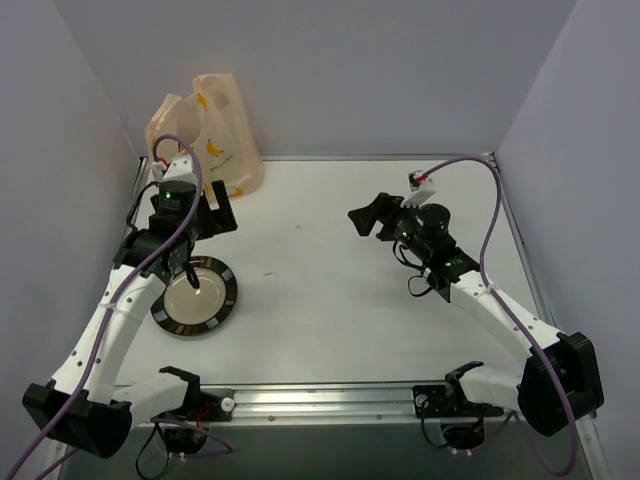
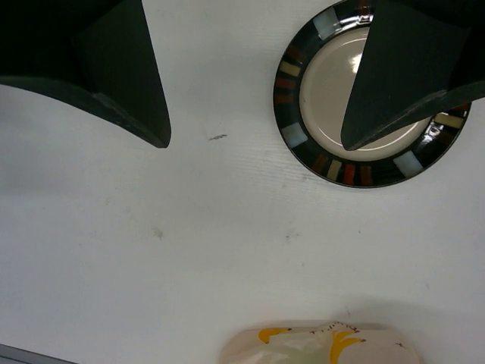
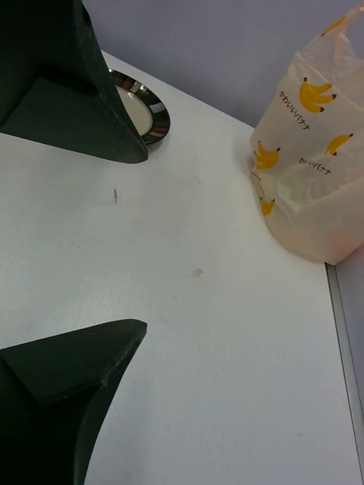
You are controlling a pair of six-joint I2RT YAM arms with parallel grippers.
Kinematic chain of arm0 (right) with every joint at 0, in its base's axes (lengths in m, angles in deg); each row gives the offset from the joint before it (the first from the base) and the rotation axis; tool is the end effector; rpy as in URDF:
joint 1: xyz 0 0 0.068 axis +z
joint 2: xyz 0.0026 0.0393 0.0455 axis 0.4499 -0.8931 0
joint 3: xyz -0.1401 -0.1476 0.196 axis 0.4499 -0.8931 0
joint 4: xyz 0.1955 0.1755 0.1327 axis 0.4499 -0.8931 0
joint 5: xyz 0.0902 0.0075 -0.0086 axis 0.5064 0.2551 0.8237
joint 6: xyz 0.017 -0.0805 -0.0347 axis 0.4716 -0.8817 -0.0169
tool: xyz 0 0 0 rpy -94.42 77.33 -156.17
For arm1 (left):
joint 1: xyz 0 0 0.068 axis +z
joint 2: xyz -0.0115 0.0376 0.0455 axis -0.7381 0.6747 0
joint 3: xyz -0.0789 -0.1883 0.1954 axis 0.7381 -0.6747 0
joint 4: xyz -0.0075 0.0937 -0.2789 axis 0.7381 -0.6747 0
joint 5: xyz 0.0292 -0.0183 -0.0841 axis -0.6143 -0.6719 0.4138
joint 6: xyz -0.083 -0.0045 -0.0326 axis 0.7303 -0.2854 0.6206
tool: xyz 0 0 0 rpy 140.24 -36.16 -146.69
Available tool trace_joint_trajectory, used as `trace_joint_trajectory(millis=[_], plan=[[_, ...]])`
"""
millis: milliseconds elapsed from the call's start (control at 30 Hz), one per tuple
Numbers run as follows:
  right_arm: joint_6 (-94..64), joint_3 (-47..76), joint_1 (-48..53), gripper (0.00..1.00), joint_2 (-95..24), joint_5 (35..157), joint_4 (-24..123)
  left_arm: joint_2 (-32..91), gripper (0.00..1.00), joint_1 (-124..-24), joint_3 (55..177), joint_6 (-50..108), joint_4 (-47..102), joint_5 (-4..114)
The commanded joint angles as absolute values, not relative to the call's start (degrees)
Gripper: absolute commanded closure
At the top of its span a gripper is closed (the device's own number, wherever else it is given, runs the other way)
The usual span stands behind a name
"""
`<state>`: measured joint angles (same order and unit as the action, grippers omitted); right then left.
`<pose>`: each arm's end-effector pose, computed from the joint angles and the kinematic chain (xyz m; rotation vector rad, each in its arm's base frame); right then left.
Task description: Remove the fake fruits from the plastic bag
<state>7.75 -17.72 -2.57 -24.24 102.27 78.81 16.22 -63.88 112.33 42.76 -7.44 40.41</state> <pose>0.3153 0.1626 0.3061 -0.1270 1.6018 0.9252 0.2888 -0.0750 0.3816 -0.2417 2.0206 -0.3489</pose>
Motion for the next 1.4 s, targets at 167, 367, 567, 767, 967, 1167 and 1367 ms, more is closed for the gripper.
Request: trace_joint_trajectory(millis=[167,367,567,767,967,1167,1367], plan=[[5.96,-18.05,-2.13,0.22,-21.04,100.95,79.26,25.27,0.05,-59.88,124.71,47.36,-5.49,37.69],[5.26,-18.75,-2.21,0.27,-18.93,99.99,78.55,30.10,0.08,-48.29,122.27,58.96,4.00,38.75],[4.73,-18.66,-2.13,0.27,-18.93,99.72,77.76,37.39,0.03,-38.62,123.31,62.05,14.99,40.43],[5.69,-19.10,-1.95,0.27,-22.09,104.46,80.92,51.28,0.04,-35.44,133.33,59.50,18.77,50.88],[6.13,-18.66,-0.90,0.27,-25.61,105.25,82.42,60.08,0.11,-35.26,140.26,58.09,21.25,55.64],[7.18,-15.15,1.47,0.27,-30.70,103.68,82.59,58.51,0.97,-36.40,133.88,60.46,24.21,55.28],[6.50,-6.20,9.10,0.04,-39.05,99.64,82.51,45.95,0.98,-44.38,112.79,66.88,31.71,52.04]])
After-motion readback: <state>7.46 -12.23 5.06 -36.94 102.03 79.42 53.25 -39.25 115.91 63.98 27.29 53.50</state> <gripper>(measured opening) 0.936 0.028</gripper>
